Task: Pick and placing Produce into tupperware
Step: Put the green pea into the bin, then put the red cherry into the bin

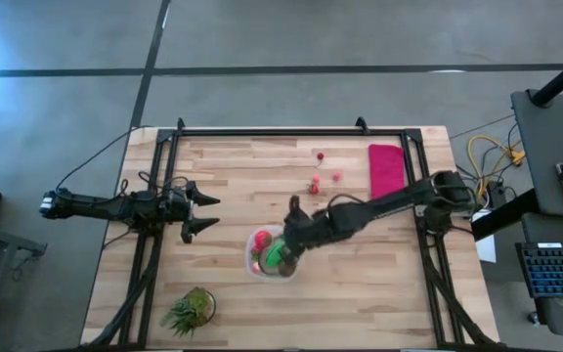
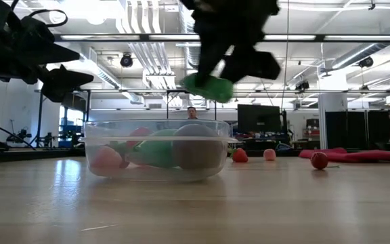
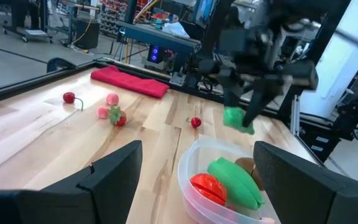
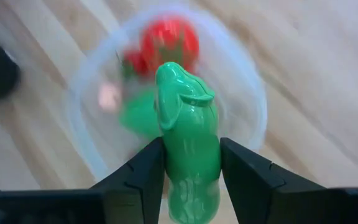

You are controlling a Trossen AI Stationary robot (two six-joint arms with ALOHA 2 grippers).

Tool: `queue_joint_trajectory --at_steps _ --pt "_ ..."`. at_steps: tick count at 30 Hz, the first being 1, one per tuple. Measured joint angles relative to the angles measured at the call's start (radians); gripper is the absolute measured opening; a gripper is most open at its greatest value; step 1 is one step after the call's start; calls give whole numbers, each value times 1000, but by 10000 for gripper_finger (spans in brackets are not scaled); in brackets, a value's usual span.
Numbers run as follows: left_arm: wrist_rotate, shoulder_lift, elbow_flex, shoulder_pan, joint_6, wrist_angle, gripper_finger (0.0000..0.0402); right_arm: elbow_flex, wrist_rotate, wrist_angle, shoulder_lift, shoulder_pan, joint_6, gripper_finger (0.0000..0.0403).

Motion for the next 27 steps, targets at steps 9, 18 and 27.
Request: queue_joint_trajectory --at_steps 9,18,27 --pt "0 1 0 0 0 0 294 -5 -105 26 0 -100 -108 144" --pt "0 2 0 0 0 0 294 -15 -134 52 1 -100 -117 152" --pt "0 2 0 0 0 0 294 -15 -125 66 1 -100 -116 152"
